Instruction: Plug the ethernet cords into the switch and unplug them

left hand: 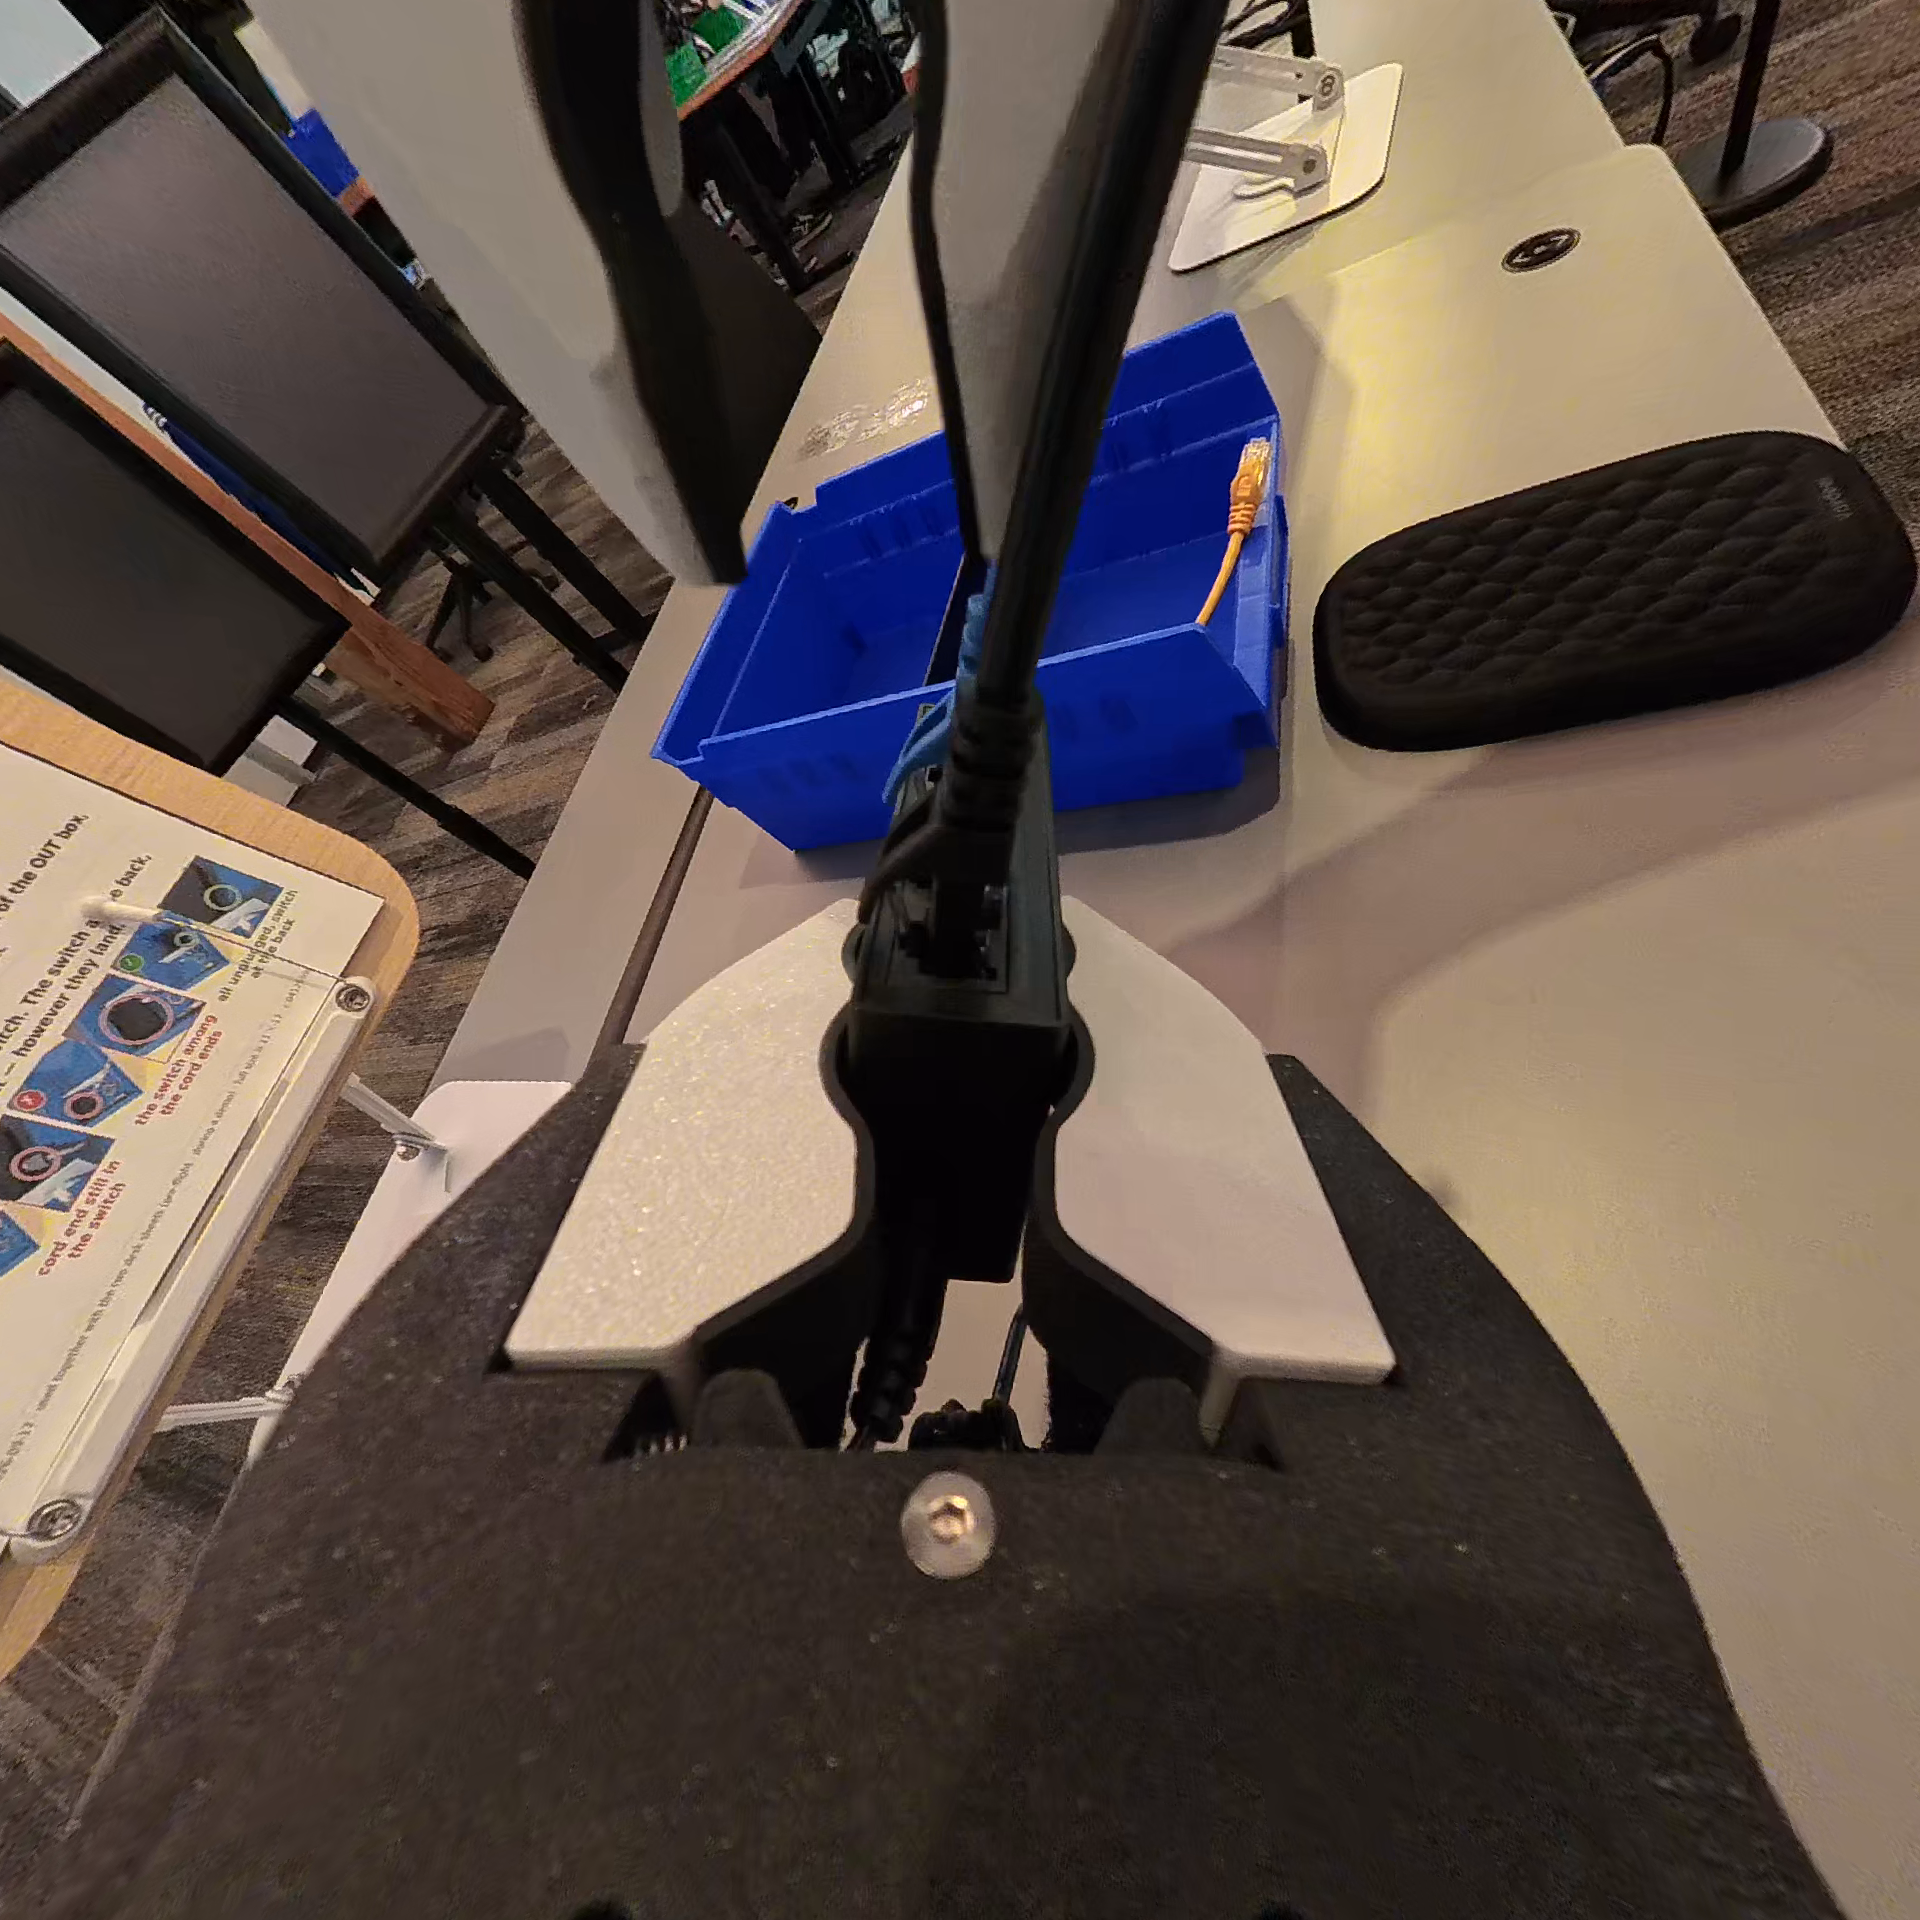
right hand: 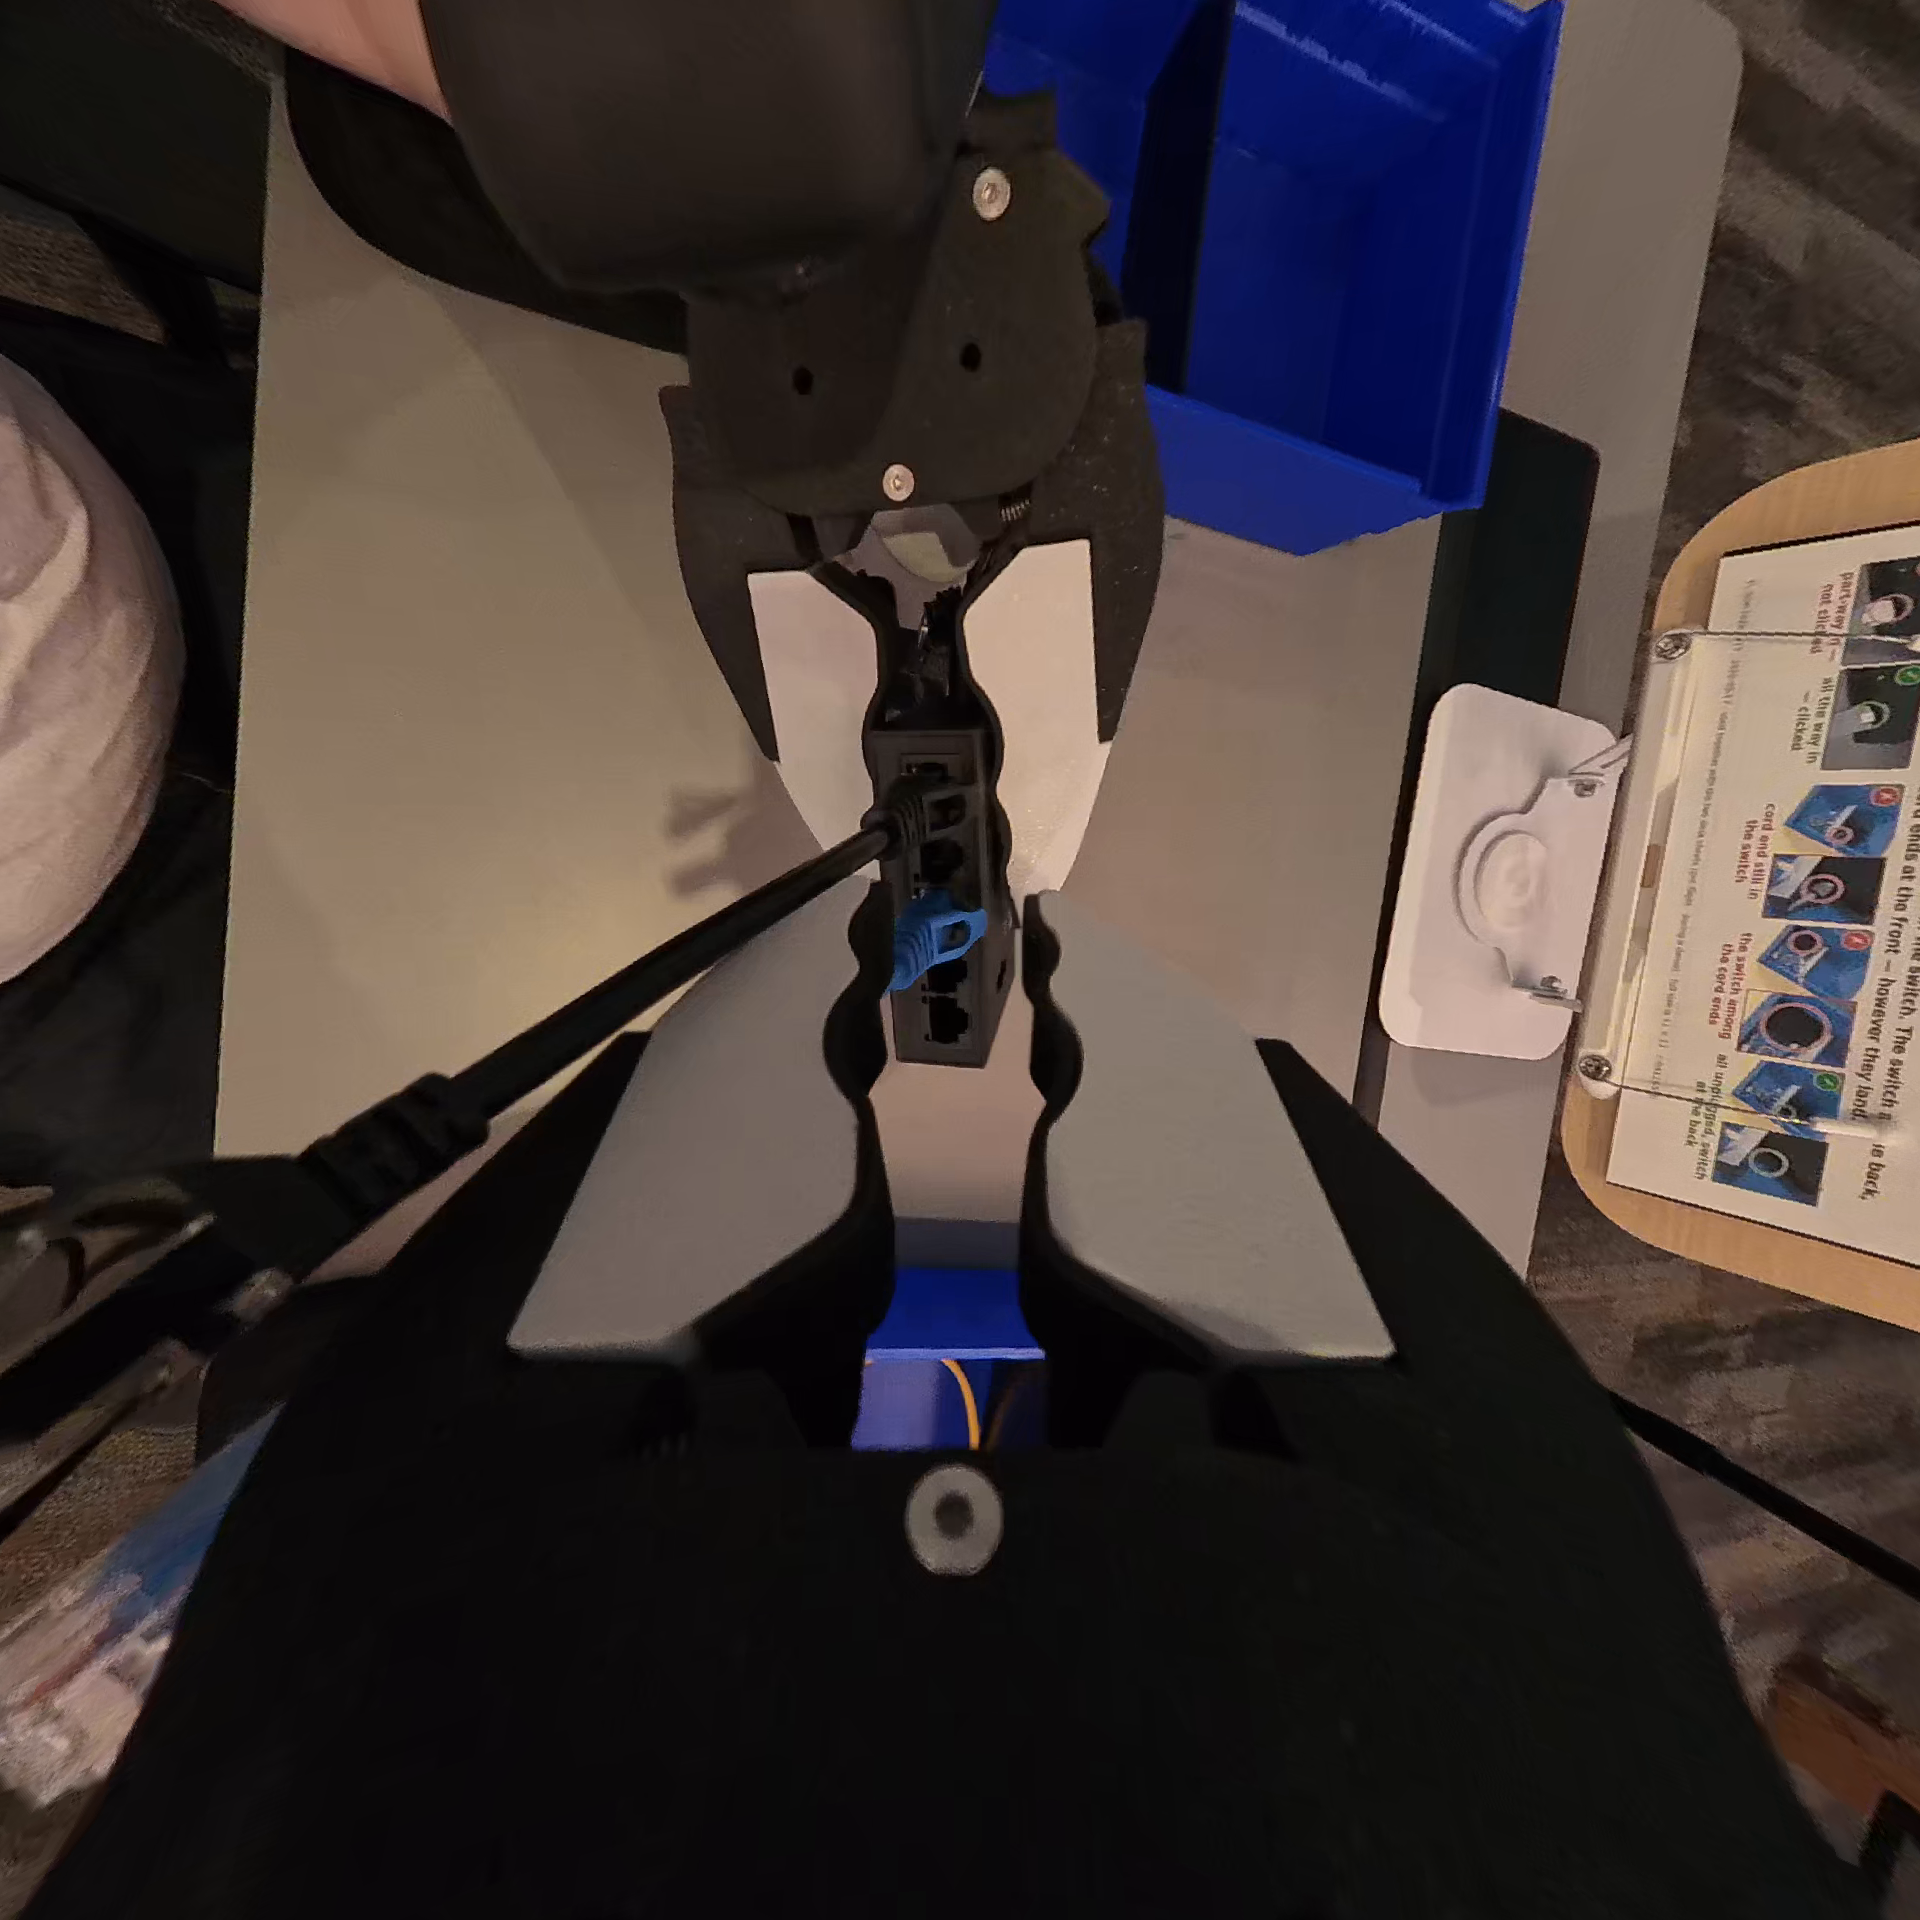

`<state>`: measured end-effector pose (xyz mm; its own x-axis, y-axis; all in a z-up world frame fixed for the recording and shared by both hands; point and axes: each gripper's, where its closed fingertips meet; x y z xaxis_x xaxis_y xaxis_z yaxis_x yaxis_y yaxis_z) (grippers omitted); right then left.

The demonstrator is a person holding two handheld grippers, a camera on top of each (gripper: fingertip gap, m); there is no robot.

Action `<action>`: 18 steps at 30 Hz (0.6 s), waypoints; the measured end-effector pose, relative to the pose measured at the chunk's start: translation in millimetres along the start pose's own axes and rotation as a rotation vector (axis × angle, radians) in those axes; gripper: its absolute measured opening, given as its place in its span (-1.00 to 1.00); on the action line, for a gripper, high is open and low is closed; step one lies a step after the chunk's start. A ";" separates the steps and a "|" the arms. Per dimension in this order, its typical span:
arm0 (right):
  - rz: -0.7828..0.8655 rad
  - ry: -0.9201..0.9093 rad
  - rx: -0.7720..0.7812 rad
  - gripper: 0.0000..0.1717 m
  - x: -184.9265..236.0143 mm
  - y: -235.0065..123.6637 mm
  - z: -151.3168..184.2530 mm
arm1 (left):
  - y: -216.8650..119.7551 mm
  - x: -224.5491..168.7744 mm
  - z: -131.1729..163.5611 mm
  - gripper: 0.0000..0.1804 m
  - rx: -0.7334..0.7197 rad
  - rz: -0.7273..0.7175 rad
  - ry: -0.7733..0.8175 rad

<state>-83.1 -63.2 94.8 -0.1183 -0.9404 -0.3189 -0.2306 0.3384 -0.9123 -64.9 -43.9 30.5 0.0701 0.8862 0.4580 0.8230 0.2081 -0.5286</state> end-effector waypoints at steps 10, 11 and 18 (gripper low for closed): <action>0.044 -0.012 -0.001 -0.70 -6.2 -20.9 3.8 | 1.4 1.6 2.6 -0.69 0.008 0.002 -0.008; 0.070 -0.012 0.000 -0.69 -10.0 -28.2 3.2 | 1.5 2.4 3.4 -0.69 0.011 0.001 -0.011; 0.142 -0.054 0.038 -0.67 -15.0 -45.0 -18.3 | 7.4 2.1 9.1 -0.69 0.045 0.008 -0.026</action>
Point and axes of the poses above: each gripper's, where its closed fingertips meet, y out along the fingers, z out of its underside, x = y × z across the jaws, and after that the axes turned 12 degrees about x, right-handed
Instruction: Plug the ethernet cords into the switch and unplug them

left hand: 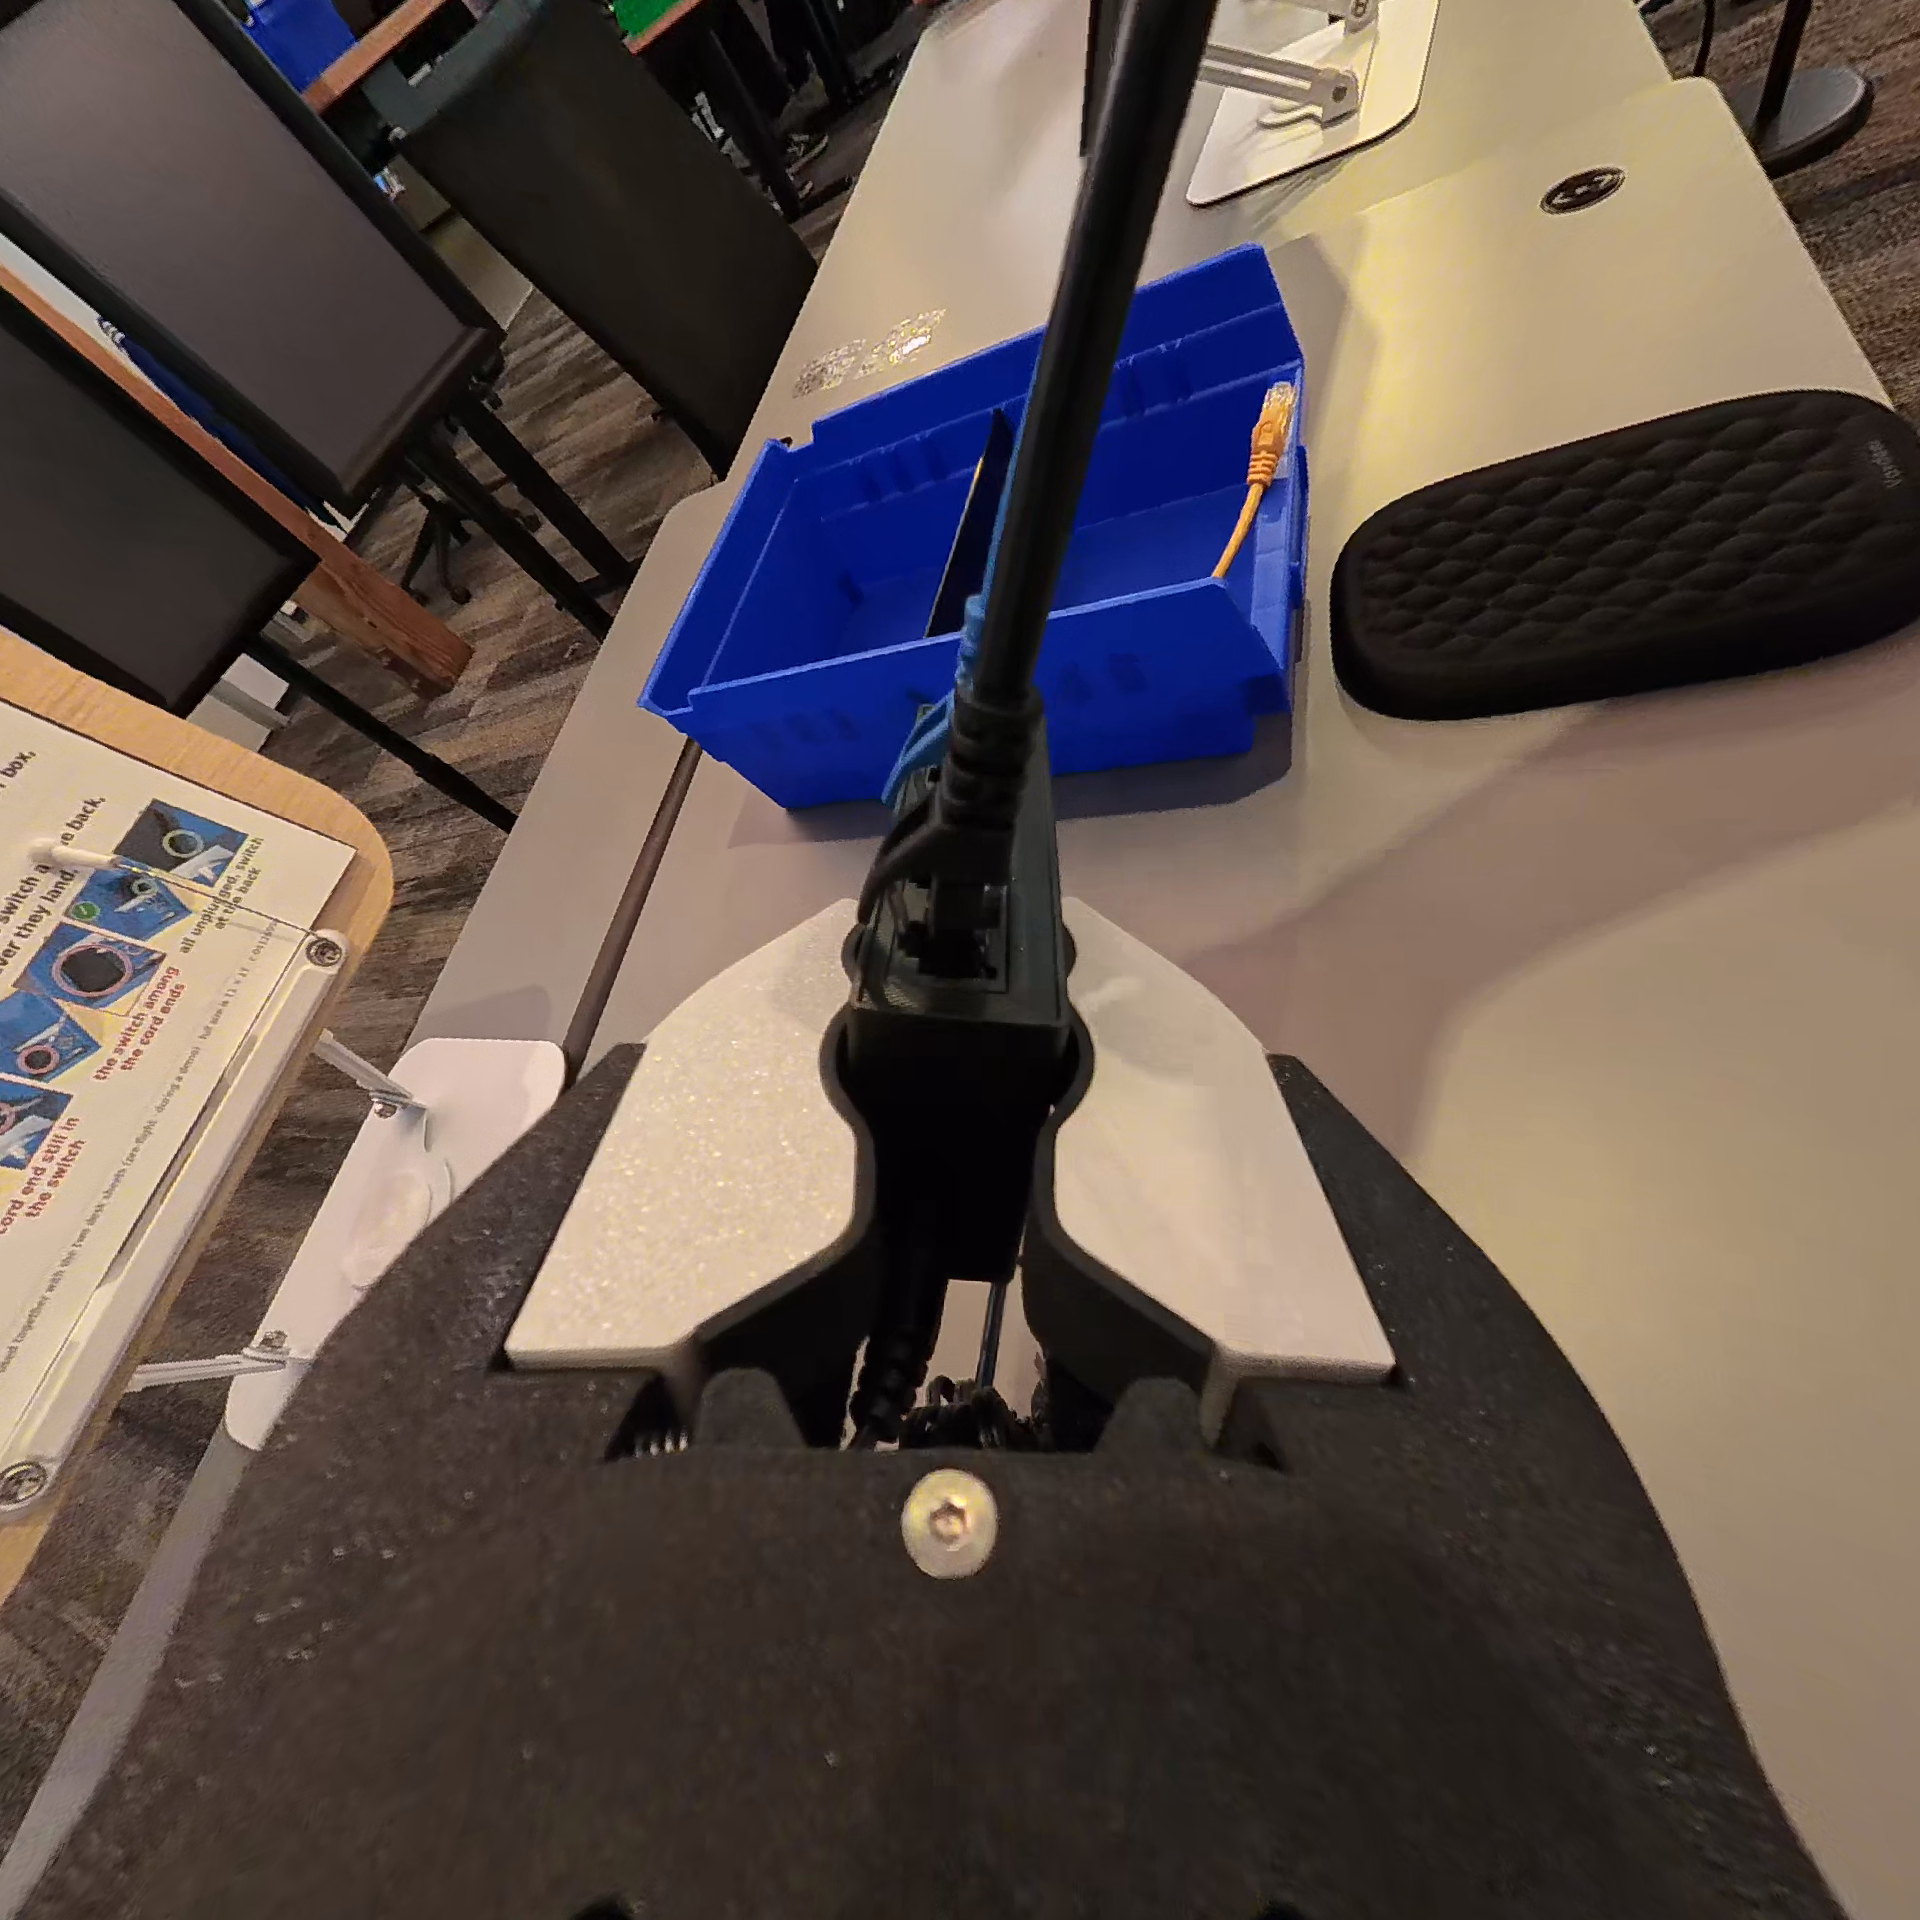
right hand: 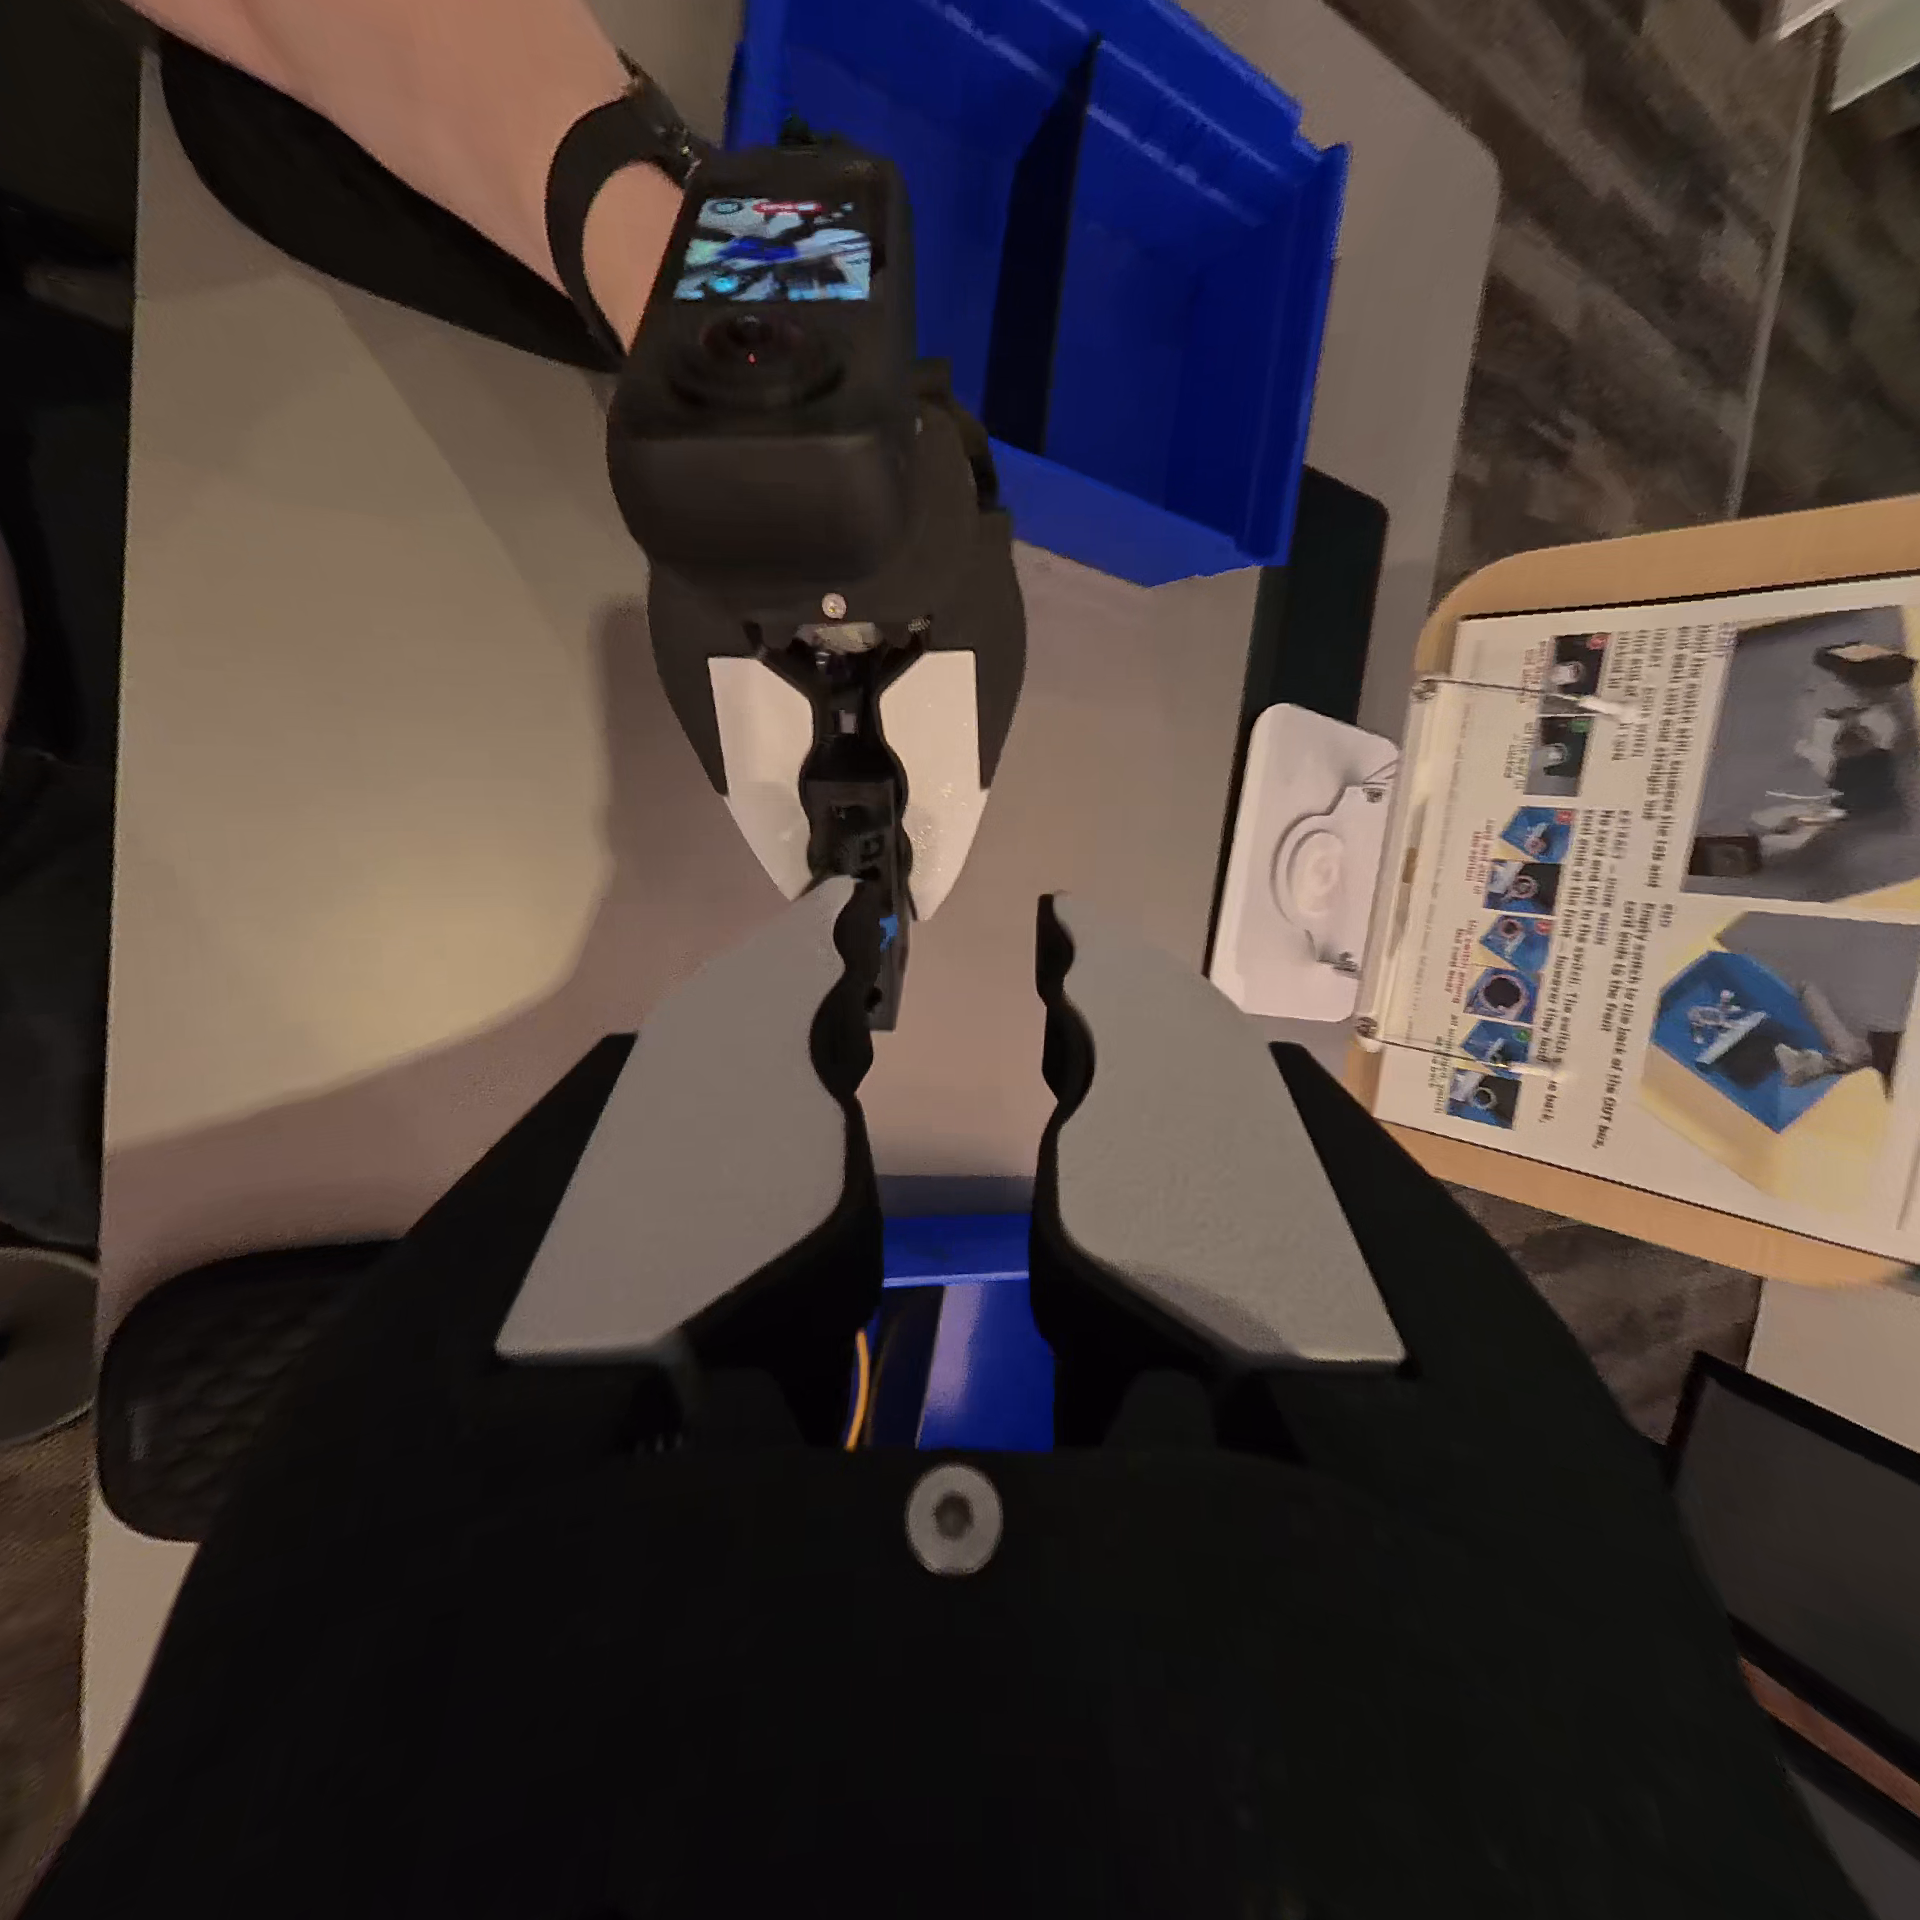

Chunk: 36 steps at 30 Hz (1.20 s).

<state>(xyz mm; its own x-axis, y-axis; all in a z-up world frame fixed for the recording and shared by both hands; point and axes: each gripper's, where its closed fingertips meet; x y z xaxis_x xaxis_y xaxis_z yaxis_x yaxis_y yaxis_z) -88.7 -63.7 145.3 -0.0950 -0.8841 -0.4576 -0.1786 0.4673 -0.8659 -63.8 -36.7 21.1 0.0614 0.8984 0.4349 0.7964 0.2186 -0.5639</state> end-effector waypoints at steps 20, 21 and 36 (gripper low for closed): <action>-0.146 0.104 0.282 -0.66 18.2 76.3 11.1 | 5.7 -1.9 6.5 -0.69 0.049 0.006 0.003; -0.156 0.106 0.283 -0.69 20.0 76.9 11.5 | 5.6 -1.6 6.7 -0.69 0.051 0.003 0.006; -0.174 0.155 0.250 -0.62 18.9 75.7 12.5 | 5.9 -0.1 6.1 -0.69 0.033 -0.015 0.037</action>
<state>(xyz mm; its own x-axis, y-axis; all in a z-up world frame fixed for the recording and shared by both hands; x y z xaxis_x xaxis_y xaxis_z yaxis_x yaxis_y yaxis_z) -91.8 -45.0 68.5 -0.2352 -0.9310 -0.2791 0.0381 0.2781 -0.9598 -62.8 -33.1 13.4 0.0721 0.8801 0.4692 0.7773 0.2452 -0.5794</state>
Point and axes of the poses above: each gripper's, where its closed fingertips meet, y out along the fingers, z out of its underside, x = y × z across the jaws, and after that the axes turned 12 degrees about x, right-handed
